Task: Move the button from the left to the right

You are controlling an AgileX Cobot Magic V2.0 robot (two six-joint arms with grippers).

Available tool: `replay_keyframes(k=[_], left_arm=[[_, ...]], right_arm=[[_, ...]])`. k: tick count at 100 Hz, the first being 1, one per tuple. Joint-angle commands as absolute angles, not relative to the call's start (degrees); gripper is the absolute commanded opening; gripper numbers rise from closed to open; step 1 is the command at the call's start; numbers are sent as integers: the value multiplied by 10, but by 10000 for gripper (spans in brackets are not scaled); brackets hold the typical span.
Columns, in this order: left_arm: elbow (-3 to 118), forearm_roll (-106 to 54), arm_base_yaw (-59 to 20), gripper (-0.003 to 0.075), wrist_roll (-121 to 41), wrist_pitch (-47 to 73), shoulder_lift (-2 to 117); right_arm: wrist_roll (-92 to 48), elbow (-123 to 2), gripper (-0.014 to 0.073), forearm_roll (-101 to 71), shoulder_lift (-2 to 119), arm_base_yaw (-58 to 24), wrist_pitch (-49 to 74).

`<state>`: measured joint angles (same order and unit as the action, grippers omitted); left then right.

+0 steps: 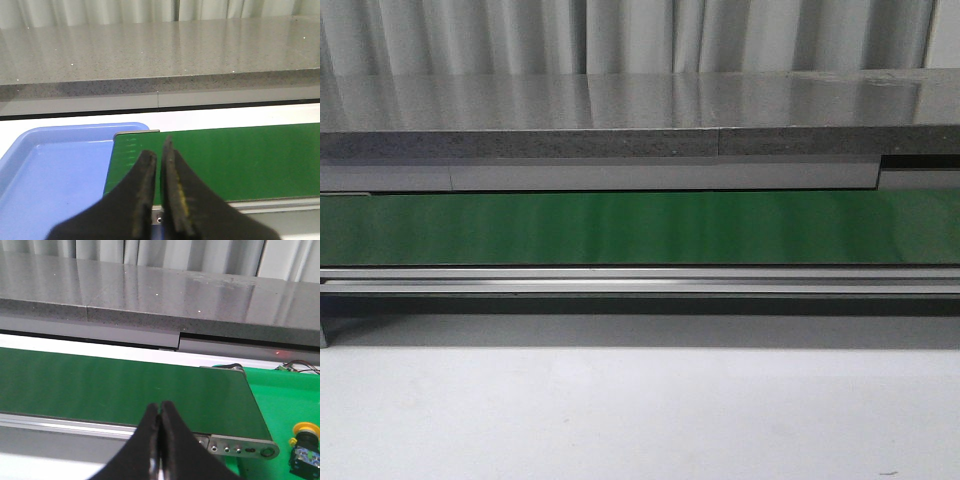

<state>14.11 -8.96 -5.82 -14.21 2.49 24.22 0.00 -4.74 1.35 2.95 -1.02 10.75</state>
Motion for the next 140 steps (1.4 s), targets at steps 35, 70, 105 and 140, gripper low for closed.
replay_keyframes(k=[35, 70, 105, 140], left_arm=[[156, -96, -62, 5, -141, -21, 244], [156, -96, -62, 5, -141, -21, 244], [156, -96, -62, 5, -141, -21, 244], [156, -96, -62, 5, -141, -21, 244]], right_arm=[[0, 1, -68, 22, -15, -10, 51], [0, 13, -68, 22, -15, -10, 32], [0, 13, -68, 22, -15, -10, 33], [0, 13, -68, 22, -15, -10, 33]])
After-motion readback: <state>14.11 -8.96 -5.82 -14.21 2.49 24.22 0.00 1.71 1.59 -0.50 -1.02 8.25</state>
